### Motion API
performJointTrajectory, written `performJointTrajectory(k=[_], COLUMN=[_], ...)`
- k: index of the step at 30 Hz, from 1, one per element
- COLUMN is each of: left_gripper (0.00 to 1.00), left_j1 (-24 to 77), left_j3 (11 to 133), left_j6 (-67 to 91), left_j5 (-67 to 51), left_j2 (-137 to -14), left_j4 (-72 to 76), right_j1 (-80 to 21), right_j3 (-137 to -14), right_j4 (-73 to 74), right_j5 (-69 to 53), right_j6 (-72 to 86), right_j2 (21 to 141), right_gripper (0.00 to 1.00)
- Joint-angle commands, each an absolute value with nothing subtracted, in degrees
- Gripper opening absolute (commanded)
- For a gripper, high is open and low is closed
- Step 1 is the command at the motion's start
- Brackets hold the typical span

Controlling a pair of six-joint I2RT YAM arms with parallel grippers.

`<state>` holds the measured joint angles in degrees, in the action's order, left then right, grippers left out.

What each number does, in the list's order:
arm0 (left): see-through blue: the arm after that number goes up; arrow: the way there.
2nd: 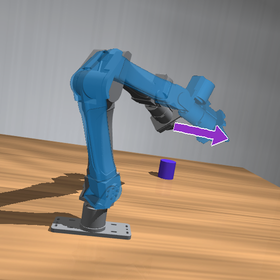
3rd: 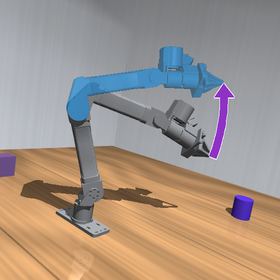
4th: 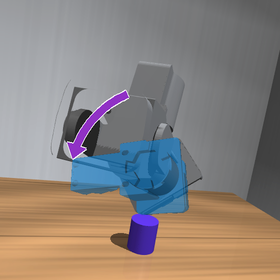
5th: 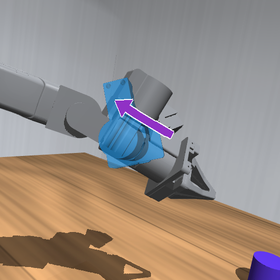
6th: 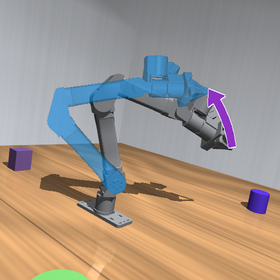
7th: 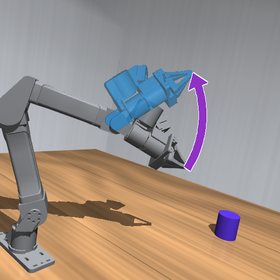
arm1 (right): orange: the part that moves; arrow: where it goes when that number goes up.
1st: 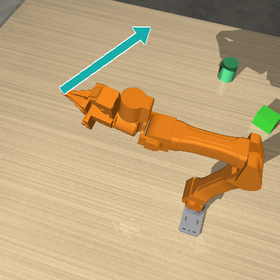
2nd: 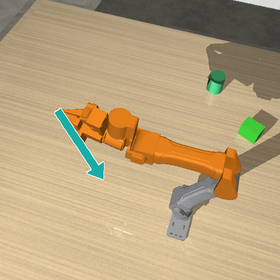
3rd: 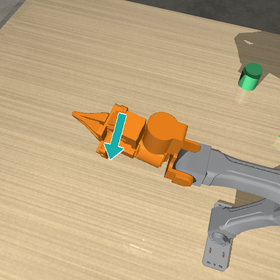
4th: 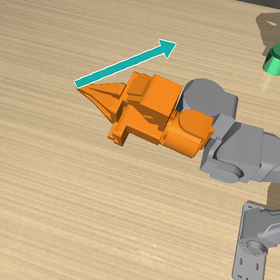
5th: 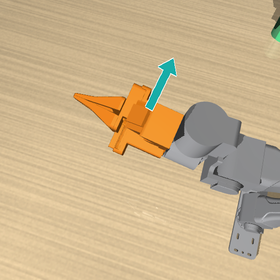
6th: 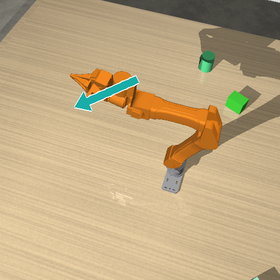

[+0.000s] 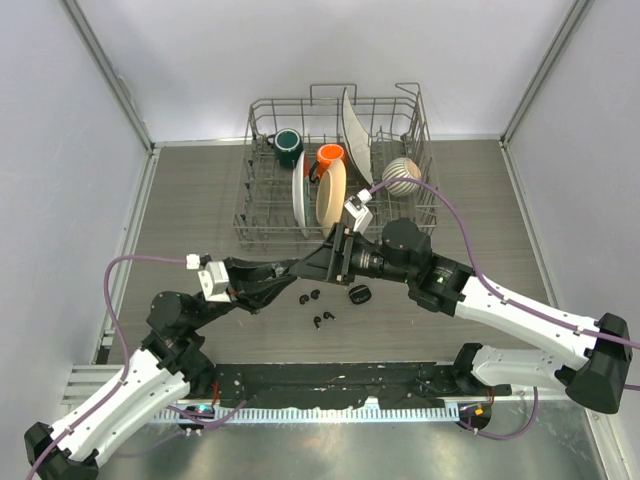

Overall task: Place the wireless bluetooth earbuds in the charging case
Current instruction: Open the charging case.

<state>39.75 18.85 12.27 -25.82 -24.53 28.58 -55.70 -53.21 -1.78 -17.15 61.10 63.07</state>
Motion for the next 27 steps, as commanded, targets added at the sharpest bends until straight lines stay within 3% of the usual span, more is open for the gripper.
performJointTrajectory(k=[1,6,15,23,26,27], left_gripper=[0.02,0.02,0.01,0.01,0.01,0.01], left_j1=[39.99,39.90,39.99,39.99,39.99,39.99], left_j3=[20.21,20.30,21.09,21.01,21.01,21.09], left_j6=[10.64,10.55,10.37,10.46,10.63,10.72], left_j5=[-24.26,-24.61,-26.81,-27.42,-27.77,-27.86], left_j2=[-25.14,-25.57,-27.25,-27.16,-27.25,-27.25], left_j4=[31.73,32.78,33.49,33.22,33.40,33.31], right_j1=[-55.63,-55.63,-55.63,-55.63,-55.46,-55.46], right_j3=[-52.56,-53.00,-46.76,-44.74,-44.12,-44.03], right_j4=[-6.51,-3.24,-25.11,-29.35,-29.97,-30.14], right_j5=[-18.20,-16.61,-21.97,-21.53,-20.92,-20.83], right_j6=[61.26,60.63,75.31,78.31,79.10,79.36], right_j2=[62.14,61.61,64.42,63.90,63.63,63.72], right_gripper=[0.71,0.74,0.76,0.59,0.59,0.64])
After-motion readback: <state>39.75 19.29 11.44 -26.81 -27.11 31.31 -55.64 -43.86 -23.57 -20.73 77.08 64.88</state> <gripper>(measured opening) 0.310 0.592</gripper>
